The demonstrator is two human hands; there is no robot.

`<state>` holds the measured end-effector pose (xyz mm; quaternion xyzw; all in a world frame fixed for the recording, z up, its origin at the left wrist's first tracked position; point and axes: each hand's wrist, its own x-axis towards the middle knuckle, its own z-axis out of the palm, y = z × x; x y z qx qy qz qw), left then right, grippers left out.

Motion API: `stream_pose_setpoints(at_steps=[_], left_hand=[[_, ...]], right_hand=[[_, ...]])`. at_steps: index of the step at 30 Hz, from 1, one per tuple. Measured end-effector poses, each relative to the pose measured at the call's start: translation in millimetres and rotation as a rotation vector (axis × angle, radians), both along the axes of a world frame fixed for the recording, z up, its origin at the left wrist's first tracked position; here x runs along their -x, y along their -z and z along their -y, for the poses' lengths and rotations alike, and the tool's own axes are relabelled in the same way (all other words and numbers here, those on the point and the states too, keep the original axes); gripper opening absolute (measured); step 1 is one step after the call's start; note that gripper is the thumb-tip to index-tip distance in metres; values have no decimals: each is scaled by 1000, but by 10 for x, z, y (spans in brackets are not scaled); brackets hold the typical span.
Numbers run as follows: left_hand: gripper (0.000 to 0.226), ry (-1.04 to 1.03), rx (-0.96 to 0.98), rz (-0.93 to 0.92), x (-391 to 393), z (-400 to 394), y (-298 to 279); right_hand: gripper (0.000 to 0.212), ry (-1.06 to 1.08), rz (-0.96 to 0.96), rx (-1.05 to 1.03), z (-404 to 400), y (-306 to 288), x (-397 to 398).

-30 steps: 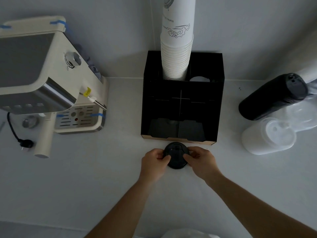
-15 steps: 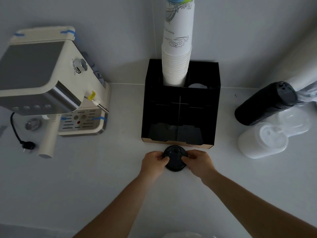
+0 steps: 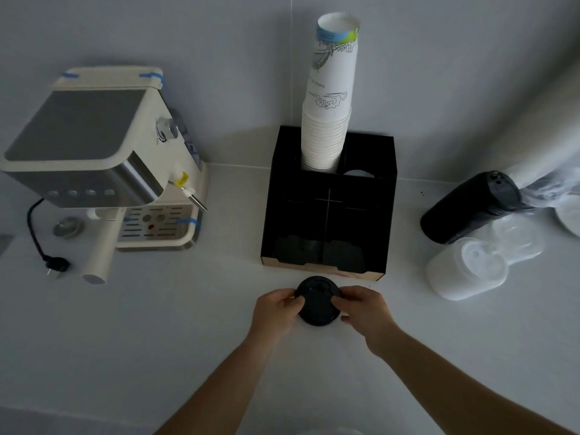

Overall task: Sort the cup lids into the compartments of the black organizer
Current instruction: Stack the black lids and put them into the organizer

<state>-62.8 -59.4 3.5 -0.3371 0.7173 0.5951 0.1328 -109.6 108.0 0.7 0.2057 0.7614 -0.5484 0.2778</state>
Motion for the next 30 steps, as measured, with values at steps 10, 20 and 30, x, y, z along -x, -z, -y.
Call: stream_pose_setpoints(at_steps=[10,20,30], left_hand=[[28,-74,-3,-65,-106,24,-209],[19,-249,-130,-190,-19,90,-379],[18,-369,-115,-245,227,176,-495]], right_hand=[[28,-39,-61,20,33,-263,-23],[16,-212,-262,-54,159,-536,215],[18,-420,-318,-141,479,-791,775]])
